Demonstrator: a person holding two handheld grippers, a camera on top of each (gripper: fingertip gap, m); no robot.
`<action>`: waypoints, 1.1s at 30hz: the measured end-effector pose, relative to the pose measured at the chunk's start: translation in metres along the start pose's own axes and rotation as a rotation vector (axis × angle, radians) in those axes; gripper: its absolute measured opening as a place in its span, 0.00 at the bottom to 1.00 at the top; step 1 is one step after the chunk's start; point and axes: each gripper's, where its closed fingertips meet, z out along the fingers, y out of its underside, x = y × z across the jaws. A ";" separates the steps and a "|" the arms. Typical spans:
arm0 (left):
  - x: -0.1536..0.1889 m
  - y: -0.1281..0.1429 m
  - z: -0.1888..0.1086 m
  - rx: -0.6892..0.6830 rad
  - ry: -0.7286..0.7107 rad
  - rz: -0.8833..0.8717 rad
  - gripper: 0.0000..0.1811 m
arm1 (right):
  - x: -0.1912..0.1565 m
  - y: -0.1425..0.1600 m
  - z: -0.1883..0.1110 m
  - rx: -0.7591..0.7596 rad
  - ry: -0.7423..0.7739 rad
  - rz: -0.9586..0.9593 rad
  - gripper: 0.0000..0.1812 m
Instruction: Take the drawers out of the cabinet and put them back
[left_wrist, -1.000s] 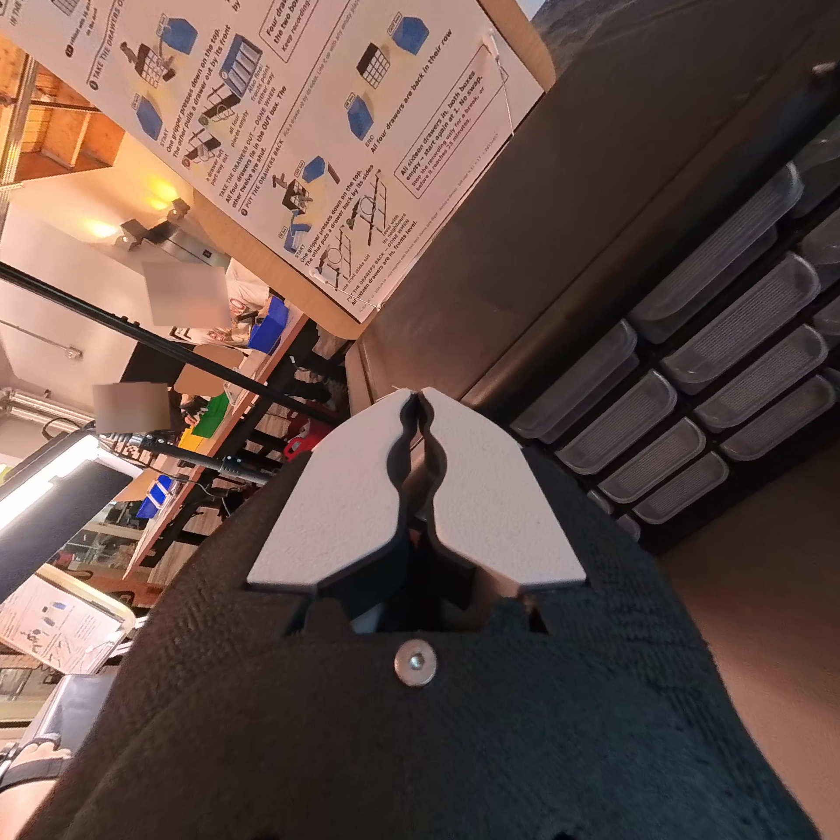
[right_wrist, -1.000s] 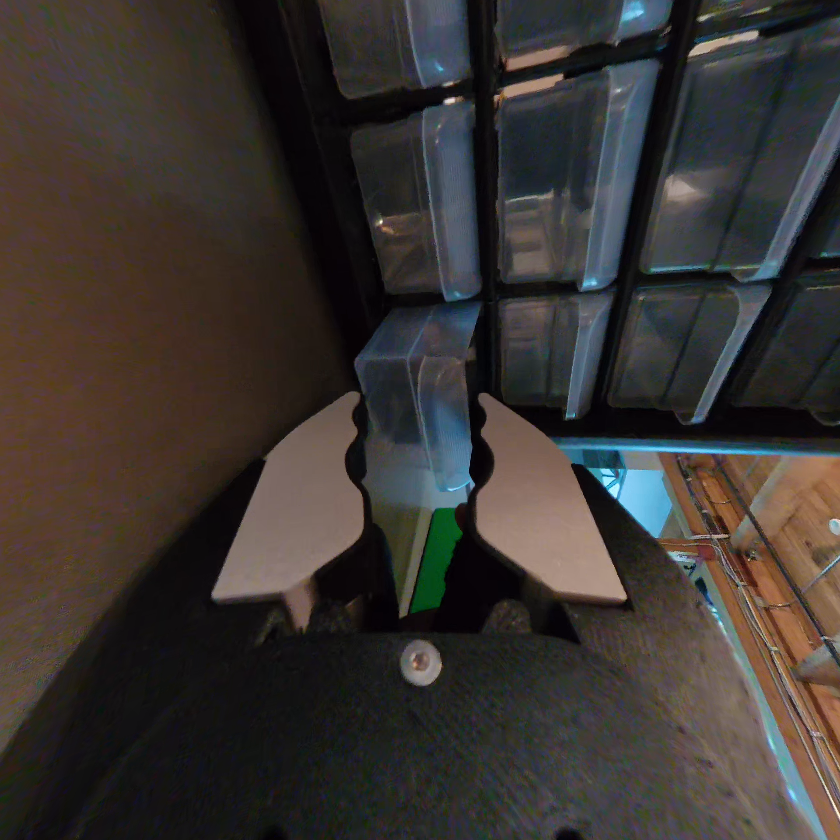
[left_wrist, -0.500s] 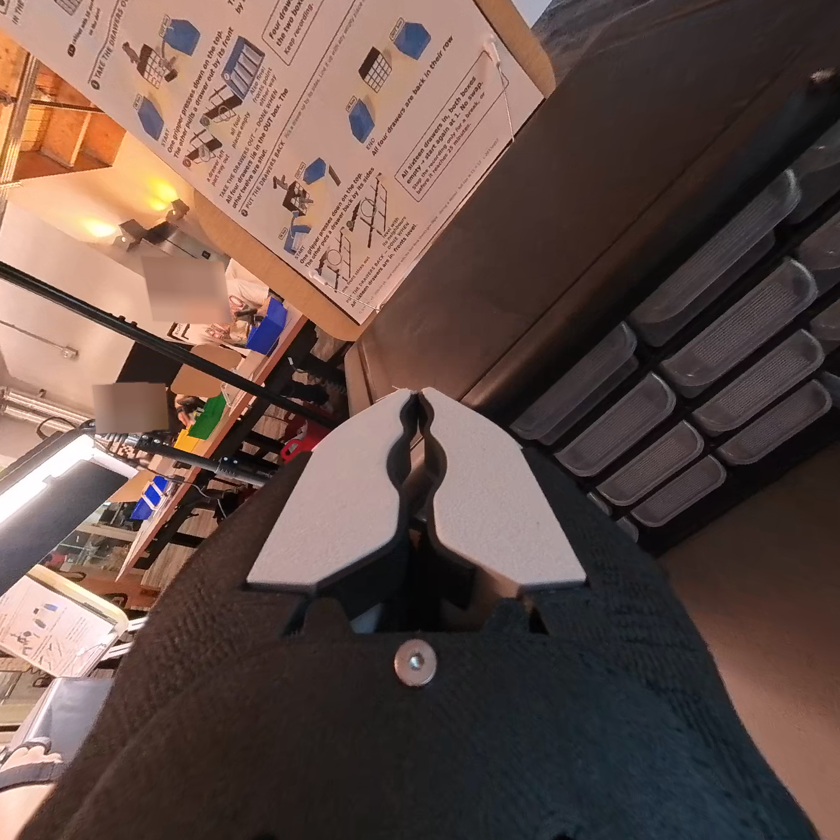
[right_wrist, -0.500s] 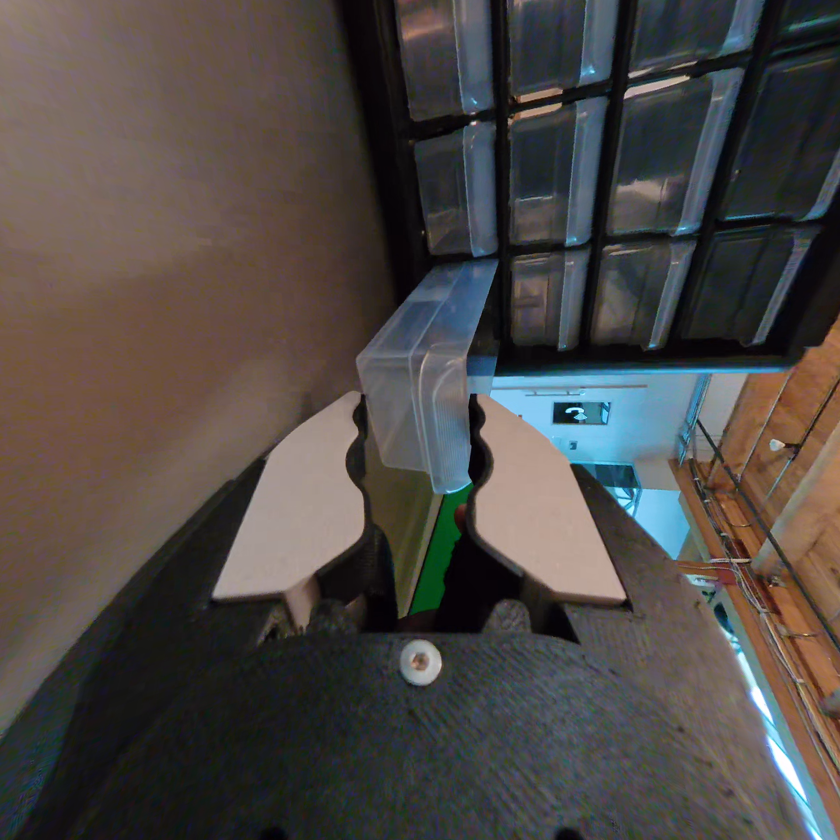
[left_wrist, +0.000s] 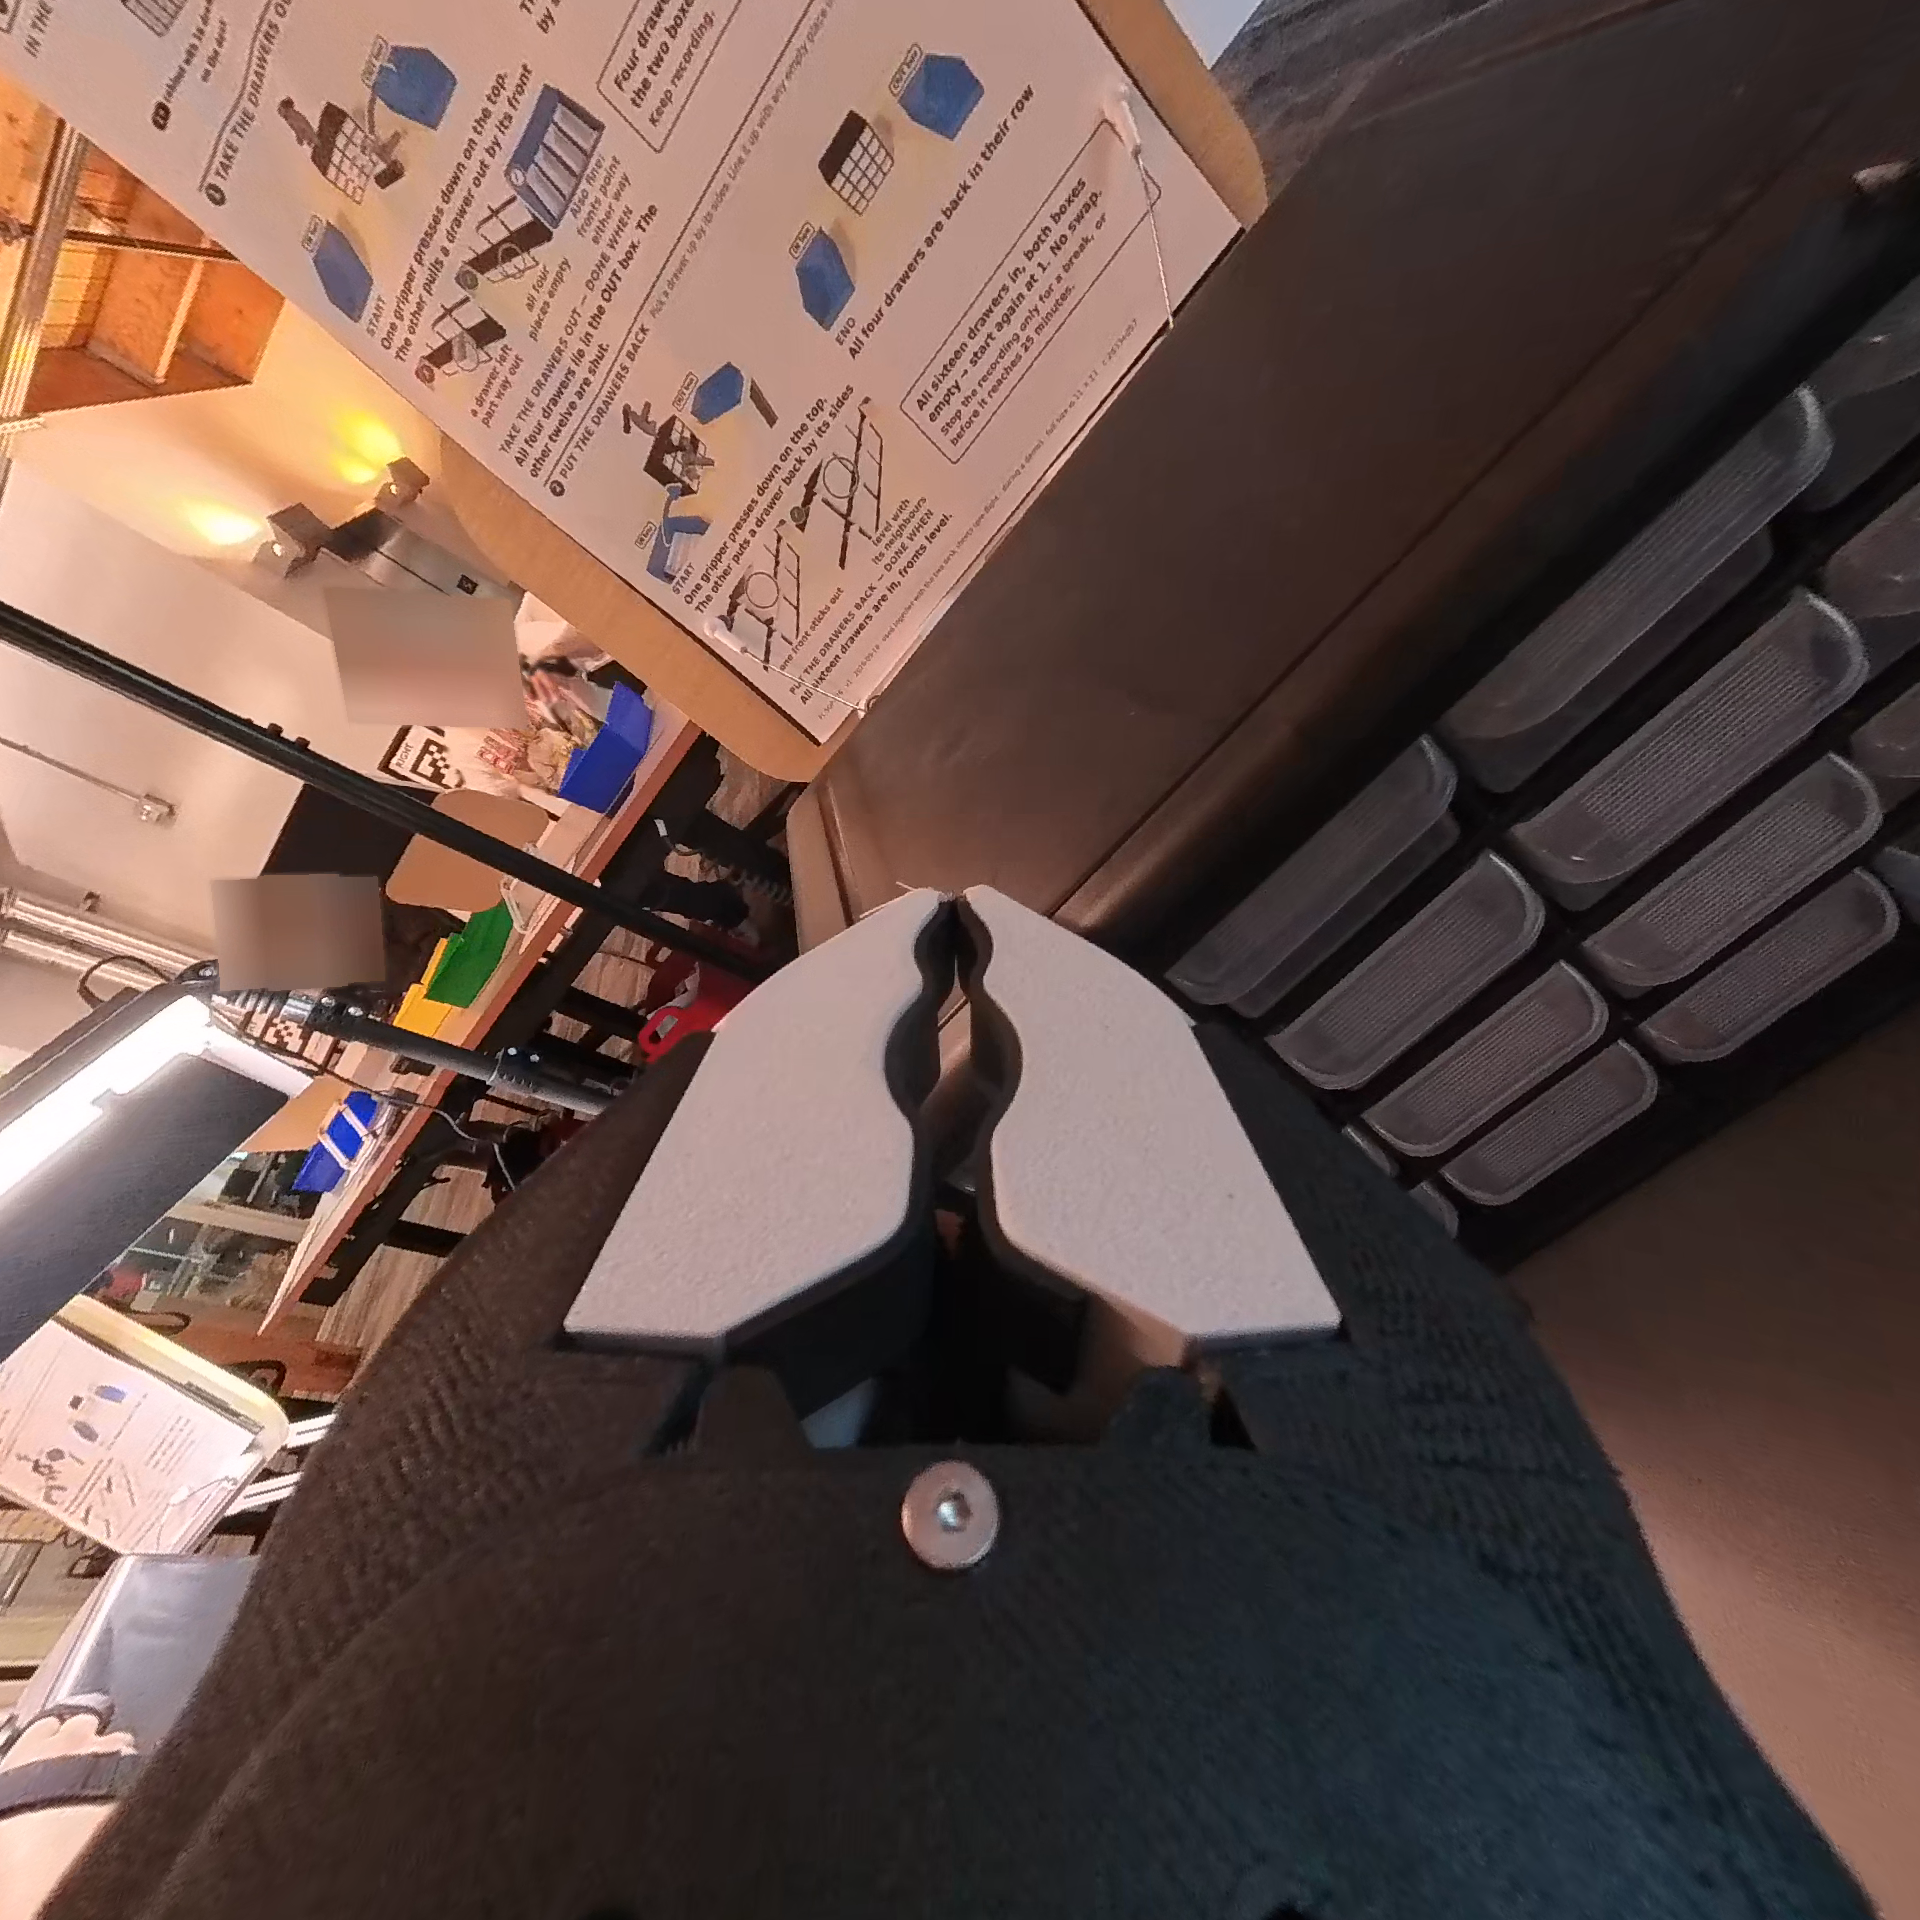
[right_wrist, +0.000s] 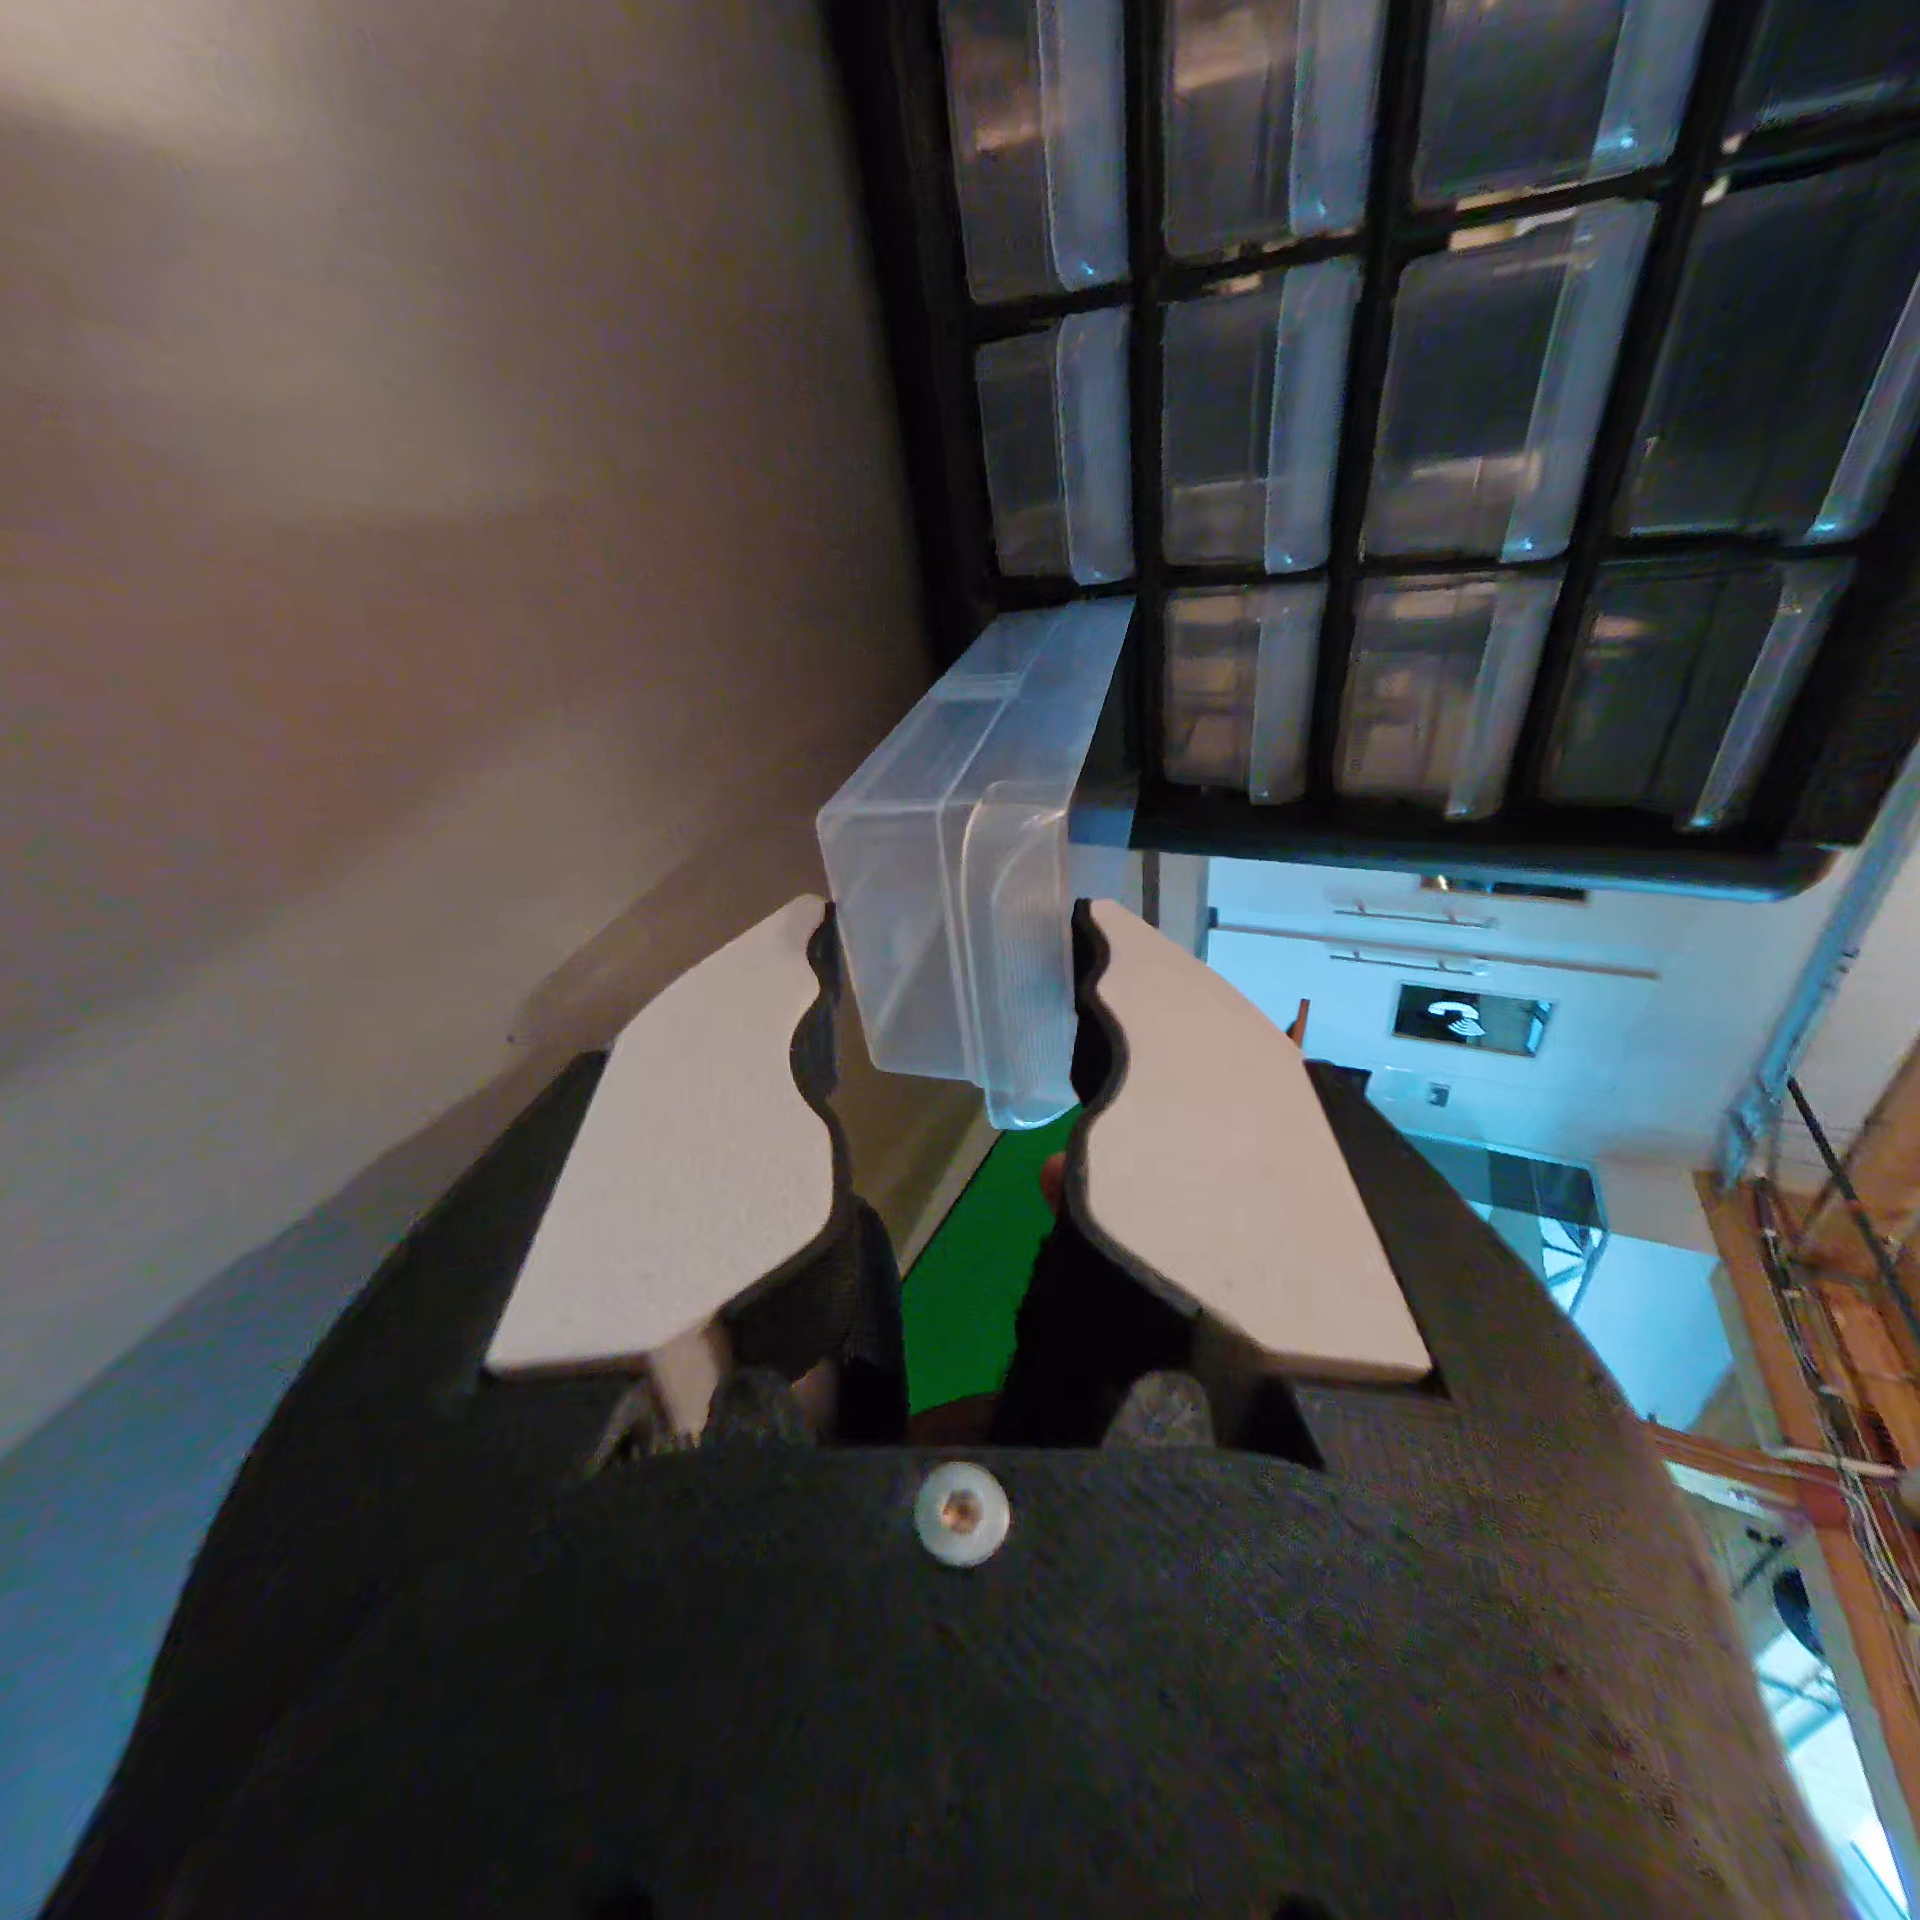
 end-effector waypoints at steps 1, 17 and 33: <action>0.000 0.000 0.000 0.000 0.001 0.000 0.00 | 0.002 -0.001 -0.001 0.003 -0.016 -0.005 0.23; -0.001 0.001 -0.001 0.002 -0.012 0.004 0.00 | -0.025 0.004 0.004 0.015 -0.073 -0.065 0.19; -0.002 0.003 -0.001 0.007 0.016 -0.024 0.01 | -0.014 -0.001 -0.026 0.121 -0.730 -0.089 0.10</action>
